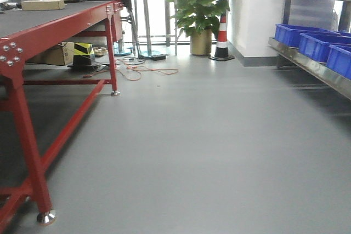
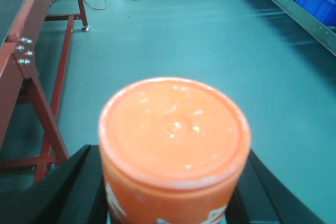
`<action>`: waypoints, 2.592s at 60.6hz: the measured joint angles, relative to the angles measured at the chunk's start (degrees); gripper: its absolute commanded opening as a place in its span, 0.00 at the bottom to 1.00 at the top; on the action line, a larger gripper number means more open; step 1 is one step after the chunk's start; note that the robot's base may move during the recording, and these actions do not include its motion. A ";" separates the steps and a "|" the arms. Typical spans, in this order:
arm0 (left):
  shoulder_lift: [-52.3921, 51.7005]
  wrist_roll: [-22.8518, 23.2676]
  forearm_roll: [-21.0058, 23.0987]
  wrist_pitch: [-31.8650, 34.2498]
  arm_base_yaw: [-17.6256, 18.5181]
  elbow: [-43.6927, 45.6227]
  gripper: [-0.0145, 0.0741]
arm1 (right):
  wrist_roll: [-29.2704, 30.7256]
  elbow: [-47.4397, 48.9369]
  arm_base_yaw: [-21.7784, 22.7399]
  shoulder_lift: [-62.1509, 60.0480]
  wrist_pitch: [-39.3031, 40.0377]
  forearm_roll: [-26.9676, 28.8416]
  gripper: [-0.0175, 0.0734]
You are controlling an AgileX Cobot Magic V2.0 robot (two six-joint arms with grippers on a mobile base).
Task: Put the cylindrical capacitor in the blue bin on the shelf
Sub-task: 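Drive away from the table holding both cylinders, then drive up to the steel shelf of blue bins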
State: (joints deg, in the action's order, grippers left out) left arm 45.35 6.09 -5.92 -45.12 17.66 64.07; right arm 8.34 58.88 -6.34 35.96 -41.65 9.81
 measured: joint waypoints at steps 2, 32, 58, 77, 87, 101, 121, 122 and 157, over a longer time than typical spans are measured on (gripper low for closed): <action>0.00 0.00 0.00 0.00 0.00 0.00 0.04 | 0.00 0.00 0.00 0.00 0.00 0.00 0.01; 0.00 0.00 0.00 0.00 0.00 0.00 0.04 | 0.00 0.00 0.00 0.00 0.00 0.00 0.01; 0.00 0.00 0.00 0.00 0.00 0.00 0.04 | 0.00 0.00 0.00 0.00 0.00 0.00 0.01; 0.00 0.00 0.00 0.00 0.00 0.00 0.04 | 0.00 0.00 0.00 0.00 0.00 0.00 0.01; 0.00 0.00 0.00 0.00 0.00 0.00 0.04 | 0.00 0.00 0.00 0.00 0.00 0.00 0.01; 0.00 0.00 0.00 0.00 0.00 0.00 0.04 | 0.00 0.00 0.00 0.00 0.00 0.00 0.01; 0.00 0.00 0.00 0.00 0.00 0.00 0.04 | 0.00 0.00 0.00 0.00 0.00 0.00 0.01; 0.00 0.00 0.00 0.00 0.00 0.00 0.04 | 0.00 0.00 0.00 0.00 0.00 0.00 0.01; 0.00 0.00 0.00 0.00 0.00 0.00 0.04 | 0.00 0.00 0.00 0.00 0.00 0.00 0.01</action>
State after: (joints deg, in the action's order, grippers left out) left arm 45.35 6.09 -5.92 -45.12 17.66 64.07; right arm 8.34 58.88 -6.34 35.96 -41.65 9.81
